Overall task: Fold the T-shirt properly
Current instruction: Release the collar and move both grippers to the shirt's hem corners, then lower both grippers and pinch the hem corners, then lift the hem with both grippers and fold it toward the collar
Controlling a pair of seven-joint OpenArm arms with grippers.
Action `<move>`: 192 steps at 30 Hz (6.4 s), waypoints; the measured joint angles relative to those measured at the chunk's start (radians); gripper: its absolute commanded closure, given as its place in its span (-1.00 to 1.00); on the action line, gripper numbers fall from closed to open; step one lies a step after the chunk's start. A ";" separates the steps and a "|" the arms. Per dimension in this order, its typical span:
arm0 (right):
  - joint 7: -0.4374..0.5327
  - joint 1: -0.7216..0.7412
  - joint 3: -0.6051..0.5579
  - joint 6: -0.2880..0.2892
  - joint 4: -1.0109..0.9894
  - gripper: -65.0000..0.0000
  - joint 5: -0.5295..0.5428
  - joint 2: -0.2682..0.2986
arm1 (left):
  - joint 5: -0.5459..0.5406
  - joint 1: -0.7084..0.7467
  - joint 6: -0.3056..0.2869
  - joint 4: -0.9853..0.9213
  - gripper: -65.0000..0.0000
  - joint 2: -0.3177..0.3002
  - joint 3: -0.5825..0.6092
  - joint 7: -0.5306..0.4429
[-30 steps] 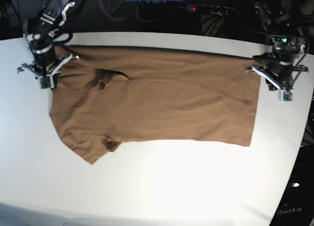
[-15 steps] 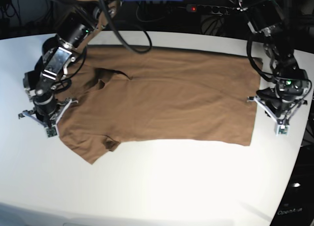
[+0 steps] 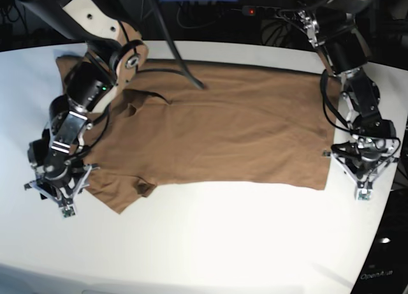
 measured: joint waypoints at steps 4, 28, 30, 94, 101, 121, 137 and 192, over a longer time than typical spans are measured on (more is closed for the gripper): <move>0.007 0.021 -0.003 0.001 -0.067 -0.12 0.006 -0.003 | 0.014 -0.024 0.003 -0.012 0.39 0.009 0.002 -0.017; 0.006 -0.008 -0.026 0.000 -0.072 -0.13 0.002 0.031 | 0.018 -0.272 -0.004 -0.453 -0.42 -0.019 0.018 -0.029; 0.002 -0.022 -0.035 0.001 -0.072 -0.13 0.002 0.029 | 0.017 -0.305 -0.004 -0.490 -0.42 -0.026 0.017 -0.025; 0.005 -0.056 -0.042 0.003 -0.067 -0.12 0.002 0.041 | -0.005 -0.464 0.006 -0.981 0.74 -0.111 0.014 -0.228; -0.003 -0.018 -0.097 0.000 -0.069 -0.13 0.002 0.041 | -0.006 -0.457 0.006 -0.978 0.74 -0.111 0.014 -0.235; 0.004 0.169 -0.151 -0.001 -0.394 -0.13 0.044 0.124 | -0.005 -0.454 0.014 -0.969 0.75 -0.094 0.015 -0.239; 0.126 0.218 -0.153 -0.001 -0.703 -0.13 0.161 0.234 | 0.006 -0.454 0.026 -0.966 0.75 -0.077 0.015 -0.243; 0.212 0.003 -0.160 0.000 -0.401 0.98 0.152 0.181 | -0.012 -0.217 -0.111 -0.485 0.75 0.076 0.008 -0.048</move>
